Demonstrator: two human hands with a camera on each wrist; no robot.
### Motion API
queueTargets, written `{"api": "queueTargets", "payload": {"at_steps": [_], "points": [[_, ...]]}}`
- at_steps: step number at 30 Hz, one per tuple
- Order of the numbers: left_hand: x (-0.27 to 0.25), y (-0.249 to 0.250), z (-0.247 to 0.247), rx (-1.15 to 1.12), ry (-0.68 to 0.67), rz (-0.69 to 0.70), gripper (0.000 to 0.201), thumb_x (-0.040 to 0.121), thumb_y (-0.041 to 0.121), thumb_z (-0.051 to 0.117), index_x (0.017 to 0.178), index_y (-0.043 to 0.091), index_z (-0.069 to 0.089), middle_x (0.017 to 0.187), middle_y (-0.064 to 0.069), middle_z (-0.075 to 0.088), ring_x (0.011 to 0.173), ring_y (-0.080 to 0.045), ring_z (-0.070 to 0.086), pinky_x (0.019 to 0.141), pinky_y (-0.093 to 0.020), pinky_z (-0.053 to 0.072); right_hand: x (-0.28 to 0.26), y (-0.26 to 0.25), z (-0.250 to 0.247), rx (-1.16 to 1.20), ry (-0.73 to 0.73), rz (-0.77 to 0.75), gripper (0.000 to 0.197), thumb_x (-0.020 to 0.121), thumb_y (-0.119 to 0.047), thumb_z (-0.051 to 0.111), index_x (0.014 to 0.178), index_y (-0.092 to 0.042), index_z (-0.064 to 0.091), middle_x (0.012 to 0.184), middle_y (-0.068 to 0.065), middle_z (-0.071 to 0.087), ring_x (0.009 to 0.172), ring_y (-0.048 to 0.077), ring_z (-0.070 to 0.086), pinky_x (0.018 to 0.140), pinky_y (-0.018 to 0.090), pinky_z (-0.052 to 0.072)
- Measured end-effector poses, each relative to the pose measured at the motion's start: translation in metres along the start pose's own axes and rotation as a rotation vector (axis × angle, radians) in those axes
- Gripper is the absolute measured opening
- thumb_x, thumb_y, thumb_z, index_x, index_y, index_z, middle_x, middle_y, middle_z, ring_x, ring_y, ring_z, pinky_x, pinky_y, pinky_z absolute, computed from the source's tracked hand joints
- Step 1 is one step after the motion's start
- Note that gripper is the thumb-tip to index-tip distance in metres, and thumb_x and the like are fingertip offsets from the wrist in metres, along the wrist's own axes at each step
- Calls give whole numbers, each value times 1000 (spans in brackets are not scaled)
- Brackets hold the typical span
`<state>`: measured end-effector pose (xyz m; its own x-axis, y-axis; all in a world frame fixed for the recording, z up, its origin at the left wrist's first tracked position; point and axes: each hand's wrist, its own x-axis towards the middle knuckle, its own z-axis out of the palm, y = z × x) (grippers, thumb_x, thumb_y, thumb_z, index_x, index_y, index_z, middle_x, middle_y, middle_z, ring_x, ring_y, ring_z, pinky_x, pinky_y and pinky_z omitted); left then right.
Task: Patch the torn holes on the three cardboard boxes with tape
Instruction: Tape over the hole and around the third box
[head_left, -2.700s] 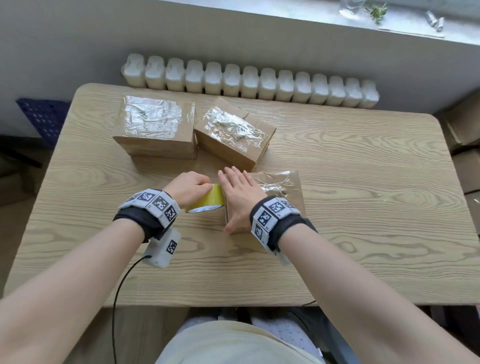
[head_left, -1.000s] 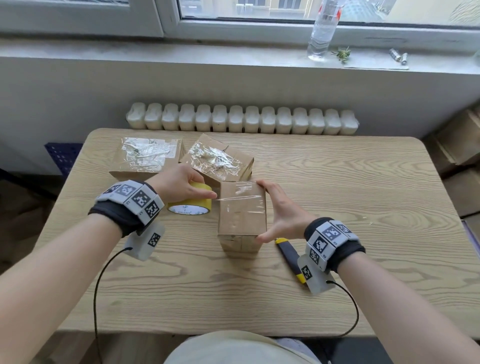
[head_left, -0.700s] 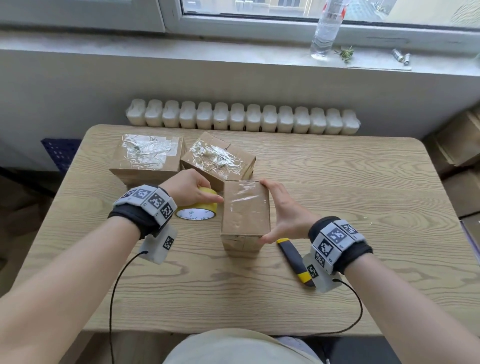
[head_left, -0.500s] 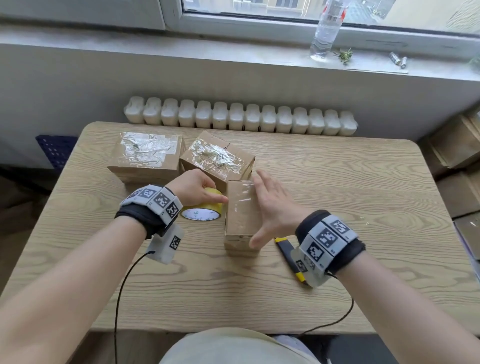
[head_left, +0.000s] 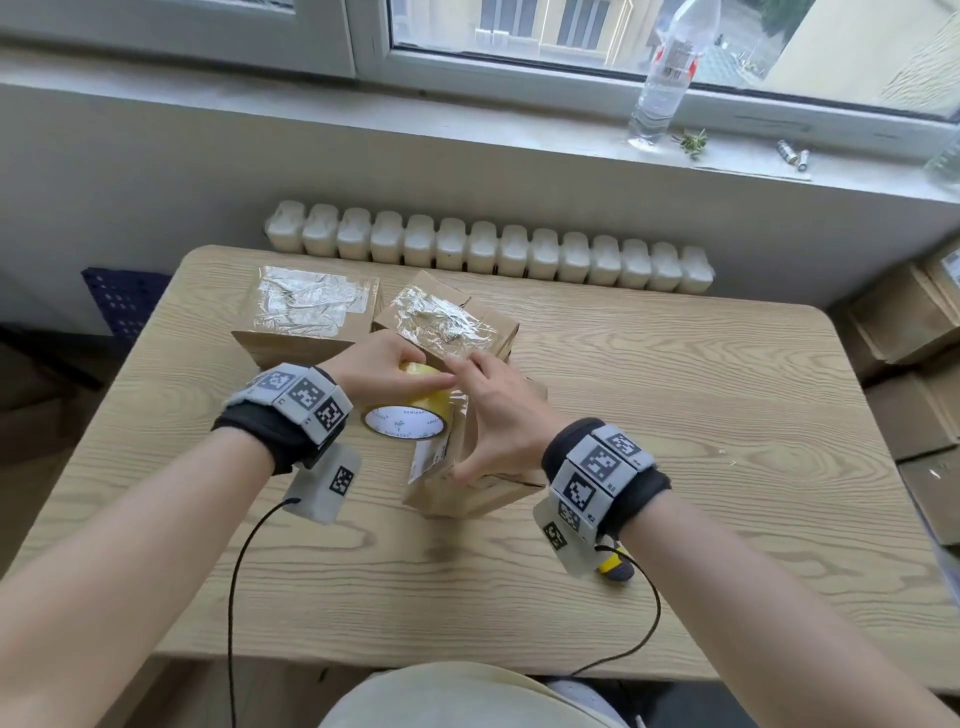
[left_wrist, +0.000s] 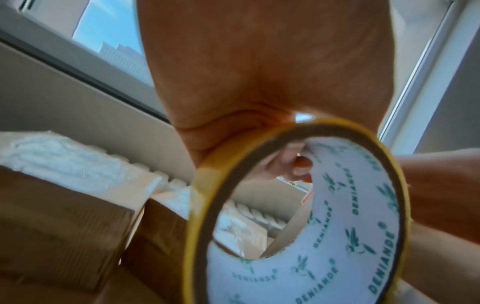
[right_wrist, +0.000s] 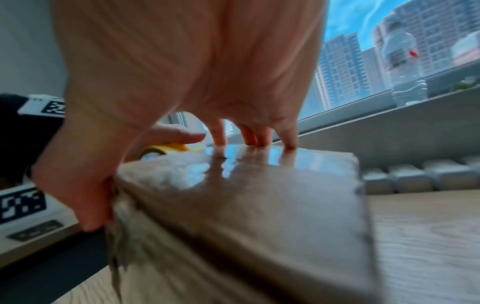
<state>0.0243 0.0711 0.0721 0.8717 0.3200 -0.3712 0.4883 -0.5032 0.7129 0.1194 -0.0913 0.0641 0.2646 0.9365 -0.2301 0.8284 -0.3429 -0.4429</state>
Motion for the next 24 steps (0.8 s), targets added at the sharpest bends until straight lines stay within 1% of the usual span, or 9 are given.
{"api": "queueTargets", "payload": {"at_steps": [6, 8, 11, 12, 14, 17, 19, 21, 24], "points": [[-3, 7, -14, -213, -5, 88, 25, 54, 49, 48, 48, 26, 54, 50, 12, 46, 49, 1, 39, 59, -27, 27, -15, 19, 11, 353, 113, -37, 112, 54, -29, 88, 144, -15, 23, 139, 7, 34, 123, 12, 33, 108, 43, 35], [-1, 6, -4, -276, -27, 101, 37, 53, 48, 52, 62, 12, 56, 59, 6, 47, 53, -1, 42, 60, -24, 30, -21, 26, 17, 381, 94, 0, 115, 55, -27, 89, 145, -12, 20, 141, 7, 30, 126, 12, 31, 110, 39, 33], [5, 8, 11, -282, -41, 147, 58, 58, 50, 57, 78, -4, 61, 72, -12, 49, 66, -16, 45, 66, -26, 33, -27, 39, 21, 343, 12, 72, 129, 54, -34, 89, 148, -8, 4, 151, 4, 11, 140, 16, 13, 117, 34, 20], [6, 12, 17, -278, -53, 165, 59, 63, 48, 59, 83, -7, 63, 74, -13, 52, 68, -15, 47, 68, -25, 35, -30, 43, 23, 327, -28, 105, 135, 53, -37, 89, 149, -8, -2, 153, 3, 4, 143, 15, 5, 119, 34, 15], [9, 20, 28, -273, -71, 181, 43, 74, 36, 65, 81, -6, 64, 68, -5, 54, 62, -4, 49, 64, -15, 37, -35, 52, 29, 323, -101, 187, 147, 48, -44, 90, 149, -11, -11, 155, 0, -6, 144, 14, -5, 119, 34, 10], [17, 29, 49, -200, -97, 153, 25, 83, 21, 71, 64, 10, 60, 58, 6, 46, 50, 0, 42, 52, -13, 33, -44, 63, 42, 376, -137, 261, 156, 36, -53, 87, 149, -13, -11, 156, 0, -5, 144, 14, -5, 119, 31, 9], [20, 28, 66, -117, -166, 127, 29, 83, 26, 71, 60, 18, 56, 54, 7, 44, 49, -3, 40, 50, -15, 32, -50, 70, 53, 438, -116, 303, 147, 45, -44, 90, 149, -7, -7, 155, 4, 3, 144, 15, 3, 113, 20, 8], [20, 25, 80, -95, -202, 122, 32, 84, 30, 69, 62, 14, 54, 56, 4, 43, 49, -5, 40, 48, -16, 32, -53, 76, 63, 476, -93, 313, 138, 52, -34, 92, 149, -5, -3, 153, 6, 9, 143, 16, 9, 108, 16, 9], [20, 23, 91, -160, -156, 104, 33, 84, 32, 69, 71, 4, 57, 59, 2, 44, 48, -3, 41, 46, -15, 33, -55, 77, 78, 549, -73, 300, 148, 42, -45, 92, 150, -11, -4, 156, 0, -1, 144, 11, -1, 118, 28, 9]]}}
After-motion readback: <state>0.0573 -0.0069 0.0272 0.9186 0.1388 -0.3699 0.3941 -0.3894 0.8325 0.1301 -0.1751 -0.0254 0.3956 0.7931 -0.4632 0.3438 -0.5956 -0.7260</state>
